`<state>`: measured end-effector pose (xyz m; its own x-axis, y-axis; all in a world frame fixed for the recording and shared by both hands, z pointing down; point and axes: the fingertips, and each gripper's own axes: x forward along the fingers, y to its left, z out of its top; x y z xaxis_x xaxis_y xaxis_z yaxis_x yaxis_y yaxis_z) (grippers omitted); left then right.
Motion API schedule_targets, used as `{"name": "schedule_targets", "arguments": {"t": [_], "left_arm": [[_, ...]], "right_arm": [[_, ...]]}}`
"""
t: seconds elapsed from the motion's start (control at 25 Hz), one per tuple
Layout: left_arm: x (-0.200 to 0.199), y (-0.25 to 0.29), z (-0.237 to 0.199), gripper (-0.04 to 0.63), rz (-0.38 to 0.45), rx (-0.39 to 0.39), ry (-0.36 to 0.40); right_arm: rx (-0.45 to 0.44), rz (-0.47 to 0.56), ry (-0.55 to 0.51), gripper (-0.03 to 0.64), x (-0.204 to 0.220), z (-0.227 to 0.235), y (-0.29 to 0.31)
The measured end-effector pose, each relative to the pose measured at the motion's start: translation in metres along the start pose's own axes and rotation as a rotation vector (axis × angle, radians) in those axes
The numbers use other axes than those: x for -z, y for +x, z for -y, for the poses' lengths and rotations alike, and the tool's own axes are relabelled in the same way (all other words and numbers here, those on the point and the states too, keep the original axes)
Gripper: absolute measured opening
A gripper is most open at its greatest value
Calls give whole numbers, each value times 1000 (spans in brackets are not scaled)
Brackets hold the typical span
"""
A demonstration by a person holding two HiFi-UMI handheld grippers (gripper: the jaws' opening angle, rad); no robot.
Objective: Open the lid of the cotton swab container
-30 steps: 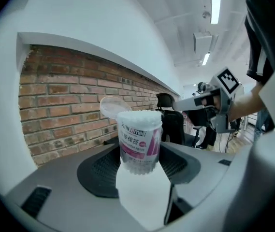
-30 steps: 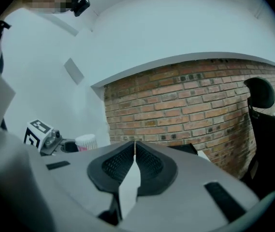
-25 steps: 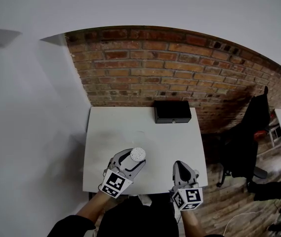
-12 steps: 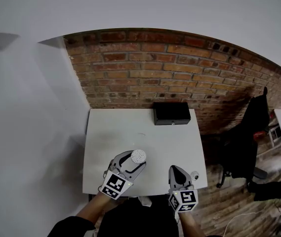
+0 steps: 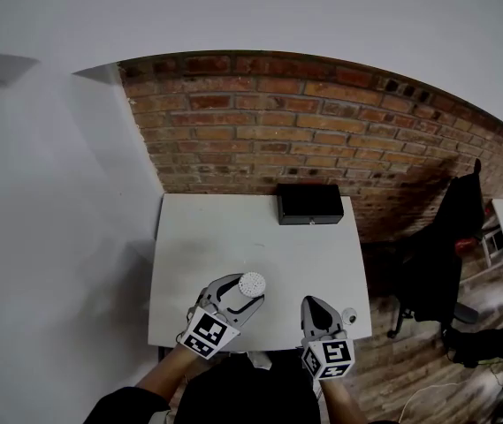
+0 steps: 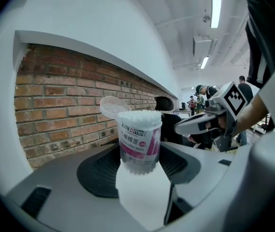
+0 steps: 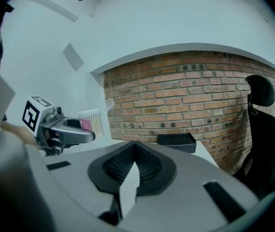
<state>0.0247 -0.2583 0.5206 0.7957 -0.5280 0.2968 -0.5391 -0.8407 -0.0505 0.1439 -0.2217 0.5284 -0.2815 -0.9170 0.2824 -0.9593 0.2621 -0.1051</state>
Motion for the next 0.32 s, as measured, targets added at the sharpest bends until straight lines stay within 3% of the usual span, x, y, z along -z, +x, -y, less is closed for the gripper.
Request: {"name": "schedule_targets", "arguments": {"t": [0.32], "left_arm": [[2,2,6,259,-10,21,-3]], "right_arm": [[-7,-13,0,20,2,-1,-1]]}}
